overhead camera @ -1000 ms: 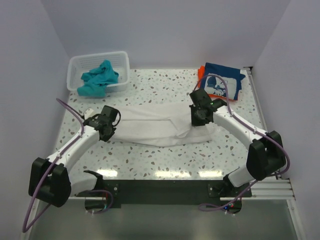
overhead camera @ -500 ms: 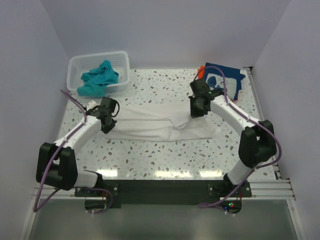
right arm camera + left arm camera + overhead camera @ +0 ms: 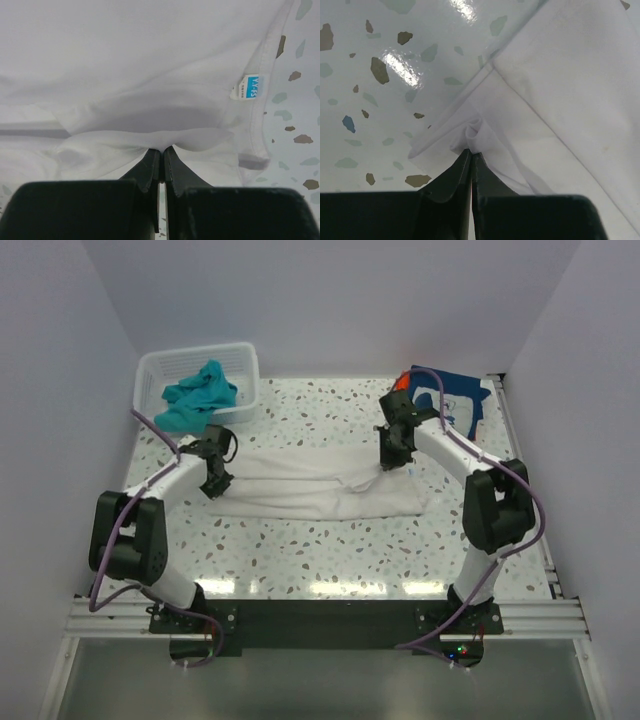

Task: Fold and stack the t-shirts
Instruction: Fold the tshirt

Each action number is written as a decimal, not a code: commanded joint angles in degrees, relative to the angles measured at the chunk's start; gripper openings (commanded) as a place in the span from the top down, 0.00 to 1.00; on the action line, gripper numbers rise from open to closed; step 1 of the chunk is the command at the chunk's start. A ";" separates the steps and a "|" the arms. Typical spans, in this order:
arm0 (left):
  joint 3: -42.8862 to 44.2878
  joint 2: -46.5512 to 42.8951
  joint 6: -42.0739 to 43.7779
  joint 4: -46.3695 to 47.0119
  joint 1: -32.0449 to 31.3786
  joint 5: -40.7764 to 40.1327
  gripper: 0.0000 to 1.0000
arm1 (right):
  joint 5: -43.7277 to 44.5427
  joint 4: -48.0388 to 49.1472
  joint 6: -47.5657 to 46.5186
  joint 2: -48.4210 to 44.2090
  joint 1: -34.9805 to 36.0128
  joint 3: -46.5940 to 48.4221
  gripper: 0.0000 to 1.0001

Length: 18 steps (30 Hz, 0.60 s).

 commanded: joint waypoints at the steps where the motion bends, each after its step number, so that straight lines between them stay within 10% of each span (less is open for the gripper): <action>1: 4.21 1.73 2.45 2.70 0.59 0.36 0.92 | -0.58 0.55 -0.87 1.22 -0.78 3.52 1.00; 7: 6.76 4.37 2.80 2.25 1.65 -0.09 0.53 | -0.93 0.20 0.53 6.58 -2.27 8.00 1.00; 10: 9.39 4.72 3.41 2.52 2.35 0.35 0.27 | -0.32 -0.32 1.32 8.95 -2.97 10.98 0.60; 12: 12.19 4.90 4.11 2.25 2.70 1.41 0.16 | -0.14 -1.11 1.50 9.57 -3.32 13.26 0.01; 18: 13.10 2.09 4.99 1.72 2.71 4.39 0.00 | -3.56 1.42 0.80 2.38 -3.33 7.67 0.01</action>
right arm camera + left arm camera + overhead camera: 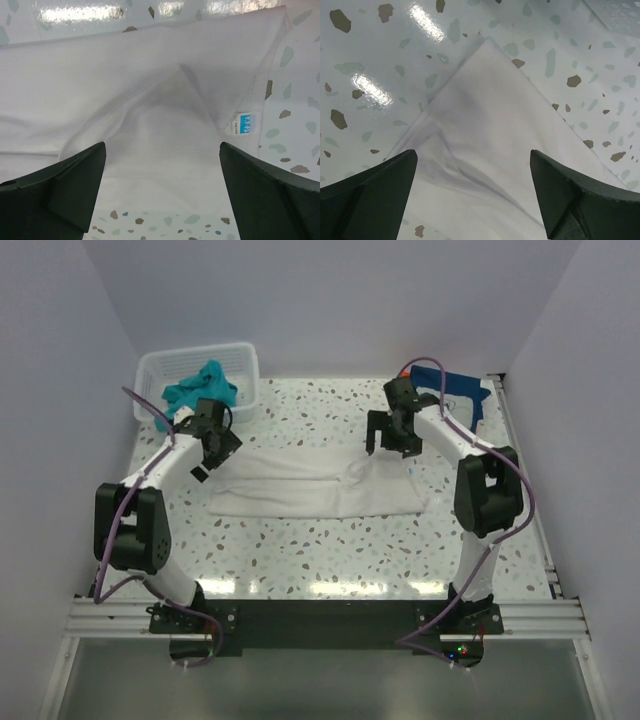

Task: Fold and stack the t-shirts
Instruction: Fold the tshirt

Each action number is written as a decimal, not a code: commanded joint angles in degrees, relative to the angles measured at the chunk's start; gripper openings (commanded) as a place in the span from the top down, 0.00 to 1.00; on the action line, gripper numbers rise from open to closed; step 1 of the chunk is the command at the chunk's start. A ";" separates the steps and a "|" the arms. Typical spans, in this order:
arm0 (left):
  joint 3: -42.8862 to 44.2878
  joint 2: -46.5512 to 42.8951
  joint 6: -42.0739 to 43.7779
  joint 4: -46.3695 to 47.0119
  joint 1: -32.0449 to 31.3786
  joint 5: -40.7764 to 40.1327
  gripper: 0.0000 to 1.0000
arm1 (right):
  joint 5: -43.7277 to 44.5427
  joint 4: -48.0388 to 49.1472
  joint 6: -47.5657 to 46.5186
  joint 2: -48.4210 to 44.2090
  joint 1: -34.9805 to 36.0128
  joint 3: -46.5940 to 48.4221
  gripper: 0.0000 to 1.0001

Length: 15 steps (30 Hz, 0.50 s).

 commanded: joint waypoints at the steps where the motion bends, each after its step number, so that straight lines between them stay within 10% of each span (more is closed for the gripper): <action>1: -0.28 -3.37 1.98 1.20 0.39 2.95 0.00 | -3.89 3.41 -0.34 -7.77 0.00 -3.90 0.01; 15: -13.39 -8.22 2.42 8.50 -1.72 10.79 0.00 | -16.12 12.57 0.45 -19.91 0.35 -24.40 0.01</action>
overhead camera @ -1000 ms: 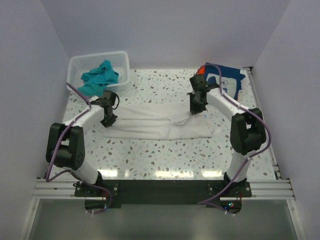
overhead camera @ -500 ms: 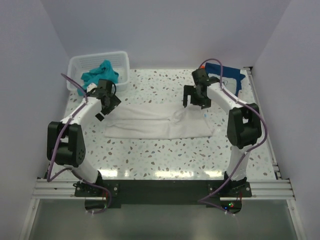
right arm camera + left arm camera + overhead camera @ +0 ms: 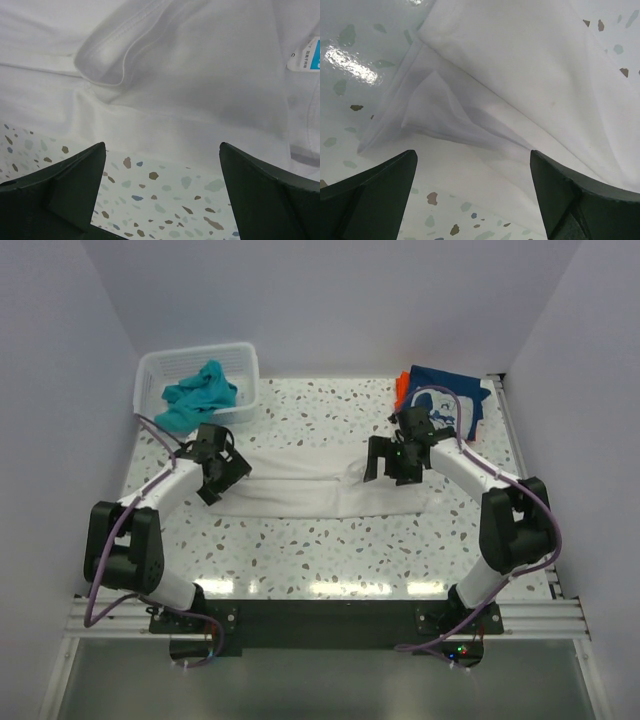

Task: Fold and stack the t-shirts
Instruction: Fold the tshirt

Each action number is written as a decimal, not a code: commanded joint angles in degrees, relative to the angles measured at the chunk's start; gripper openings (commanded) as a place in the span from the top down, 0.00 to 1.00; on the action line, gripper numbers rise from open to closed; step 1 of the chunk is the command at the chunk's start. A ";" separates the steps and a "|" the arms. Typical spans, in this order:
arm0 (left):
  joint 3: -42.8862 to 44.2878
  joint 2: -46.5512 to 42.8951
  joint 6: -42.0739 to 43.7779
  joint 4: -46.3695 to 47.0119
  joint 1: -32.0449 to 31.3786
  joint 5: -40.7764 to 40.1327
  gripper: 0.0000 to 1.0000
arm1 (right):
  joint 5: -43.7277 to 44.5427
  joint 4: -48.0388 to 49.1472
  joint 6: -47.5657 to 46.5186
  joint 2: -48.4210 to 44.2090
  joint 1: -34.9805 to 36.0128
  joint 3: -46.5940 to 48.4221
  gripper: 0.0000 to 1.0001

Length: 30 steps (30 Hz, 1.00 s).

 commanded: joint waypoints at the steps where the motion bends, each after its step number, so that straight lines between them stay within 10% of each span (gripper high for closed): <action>1: 1.01 0.74 0.36 4.21 0.01 -1.39 0.00 | -1.41 2.65 -0.14 -2.58 0.26 -0.88 0.01; 13: 15.51 16.48 1.94 4.31 1.06 -5.18 0.00 | 3.08 -0.78 -1.81 -5.13 0.26 0.00 0.01; 30: 19.04 11.31 5.45 0.60 1.50 -7.19 0.00 | 4.04 0.36 1.88 -3.64 0.26 -1.41 0.01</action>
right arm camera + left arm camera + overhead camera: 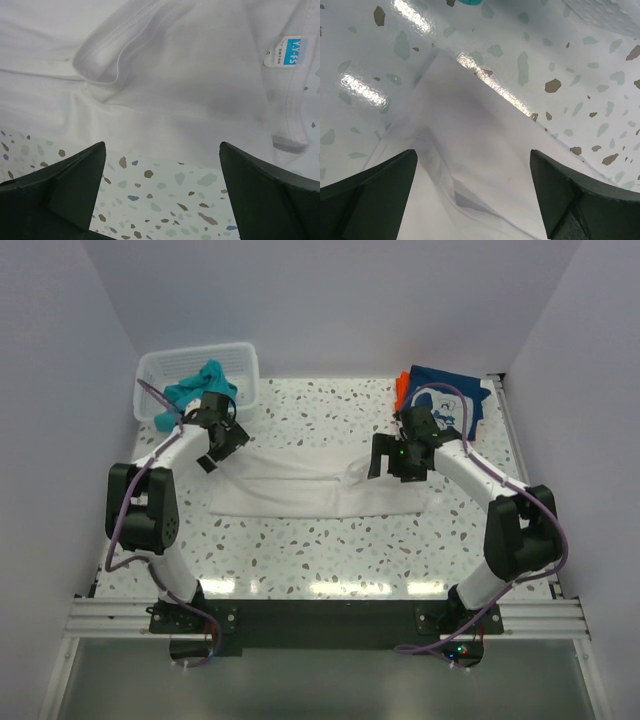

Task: Fold and stack the t-shirts
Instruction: Fold the tshirt

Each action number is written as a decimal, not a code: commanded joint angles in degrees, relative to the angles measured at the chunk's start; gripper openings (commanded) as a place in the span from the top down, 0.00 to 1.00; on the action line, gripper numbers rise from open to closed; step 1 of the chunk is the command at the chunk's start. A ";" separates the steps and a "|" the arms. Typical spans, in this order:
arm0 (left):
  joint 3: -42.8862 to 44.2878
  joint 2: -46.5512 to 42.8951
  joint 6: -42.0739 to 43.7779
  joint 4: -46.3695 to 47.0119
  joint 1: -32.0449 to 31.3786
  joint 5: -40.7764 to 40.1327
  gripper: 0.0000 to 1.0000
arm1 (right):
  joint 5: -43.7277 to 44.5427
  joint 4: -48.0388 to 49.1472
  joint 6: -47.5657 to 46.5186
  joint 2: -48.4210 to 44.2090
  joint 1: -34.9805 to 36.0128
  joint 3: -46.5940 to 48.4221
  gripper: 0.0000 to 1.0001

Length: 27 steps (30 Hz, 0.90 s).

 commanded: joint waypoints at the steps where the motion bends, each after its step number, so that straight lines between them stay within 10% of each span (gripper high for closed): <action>1: -1.13 -7.86 3.45 1.45 -1.40 -3.56 0.00 | 2.51 1.10 2.71 0.36 0.26 -0.23 0.01; 18: -1.76 -13.06 6.00 -3.03 -2.99 -5.16 0.00 | 23.78 -1.88 1.57 22.06 10.28 19.88 0.01; 27: -1.67 -10.79 7.14 -0.22 -3.69 -1.91 0.00 | 25.11 -3.99 2.63 17.43 10.54 19.65 0.01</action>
